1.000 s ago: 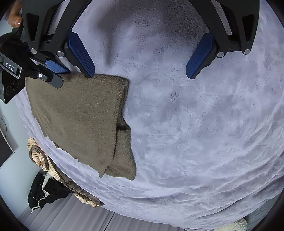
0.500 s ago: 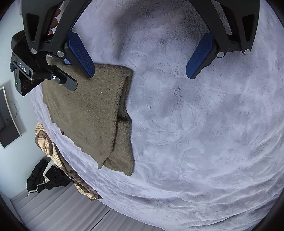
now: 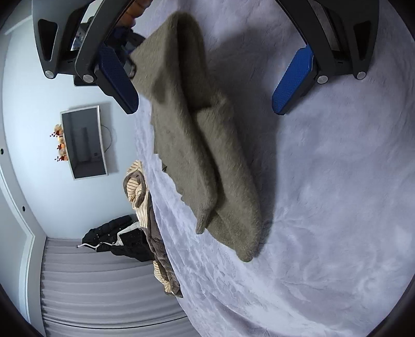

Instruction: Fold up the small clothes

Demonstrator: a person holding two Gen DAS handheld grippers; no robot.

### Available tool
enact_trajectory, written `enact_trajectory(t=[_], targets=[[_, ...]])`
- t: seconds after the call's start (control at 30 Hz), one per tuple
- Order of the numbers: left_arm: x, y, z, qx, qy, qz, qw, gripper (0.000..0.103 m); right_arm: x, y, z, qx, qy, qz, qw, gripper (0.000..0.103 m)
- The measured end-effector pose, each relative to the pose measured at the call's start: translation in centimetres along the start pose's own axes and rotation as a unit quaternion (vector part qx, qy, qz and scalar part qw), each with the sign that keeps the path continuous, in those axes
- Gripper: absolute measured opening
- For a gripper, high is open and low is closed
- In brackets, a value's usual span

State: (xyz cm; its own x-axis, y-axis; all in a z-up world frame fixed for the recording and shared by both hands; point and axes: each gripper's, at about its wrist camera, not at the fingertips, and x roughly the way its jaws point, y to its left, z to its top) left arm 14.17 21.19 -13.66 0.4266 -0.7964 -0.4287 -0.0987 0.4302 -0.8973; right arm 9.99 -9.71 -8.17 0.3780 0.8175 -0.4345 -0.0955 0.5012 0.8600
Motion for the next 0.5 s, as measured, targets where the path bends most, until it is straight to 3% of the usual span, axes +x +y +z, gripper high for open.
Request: enact_trajectory(t=[0.1,0.23,0.33,0.37,0.5], targets=[[2.1,-1.0,1.9,0.003,0.010,0.006,0.9999,0.103,0.5,-0.1,-0.1,-0.004,0.010,-0.006,1.000,0.009],[5.3,-4.3,2.1,0.056,0.022,0.048,0.9970,0.103,1.4,-0.2,-1.0,-0.019,0.031,-0.022,0.999,0.009],[7.6,-6.5,1.2,0.113,0.032,0.097,0.9883,0.099,1.4,-1.2,-2.0,-0.026,0.064,-0.035,0.997,0.009],[8.3,-6.9,0.9,0.129,0.035,0.116,0.9841,0.091,1.4,-1.5,-2.4,-0.027,0.080,-0.042,0.996,0.010],[10.0,-6.6,0.0,0.161,0.043,0.191,0.9674,0.081,0.2,-1.1,-3.8,-0.078,0.137,-0.101,0.982,0.013]])
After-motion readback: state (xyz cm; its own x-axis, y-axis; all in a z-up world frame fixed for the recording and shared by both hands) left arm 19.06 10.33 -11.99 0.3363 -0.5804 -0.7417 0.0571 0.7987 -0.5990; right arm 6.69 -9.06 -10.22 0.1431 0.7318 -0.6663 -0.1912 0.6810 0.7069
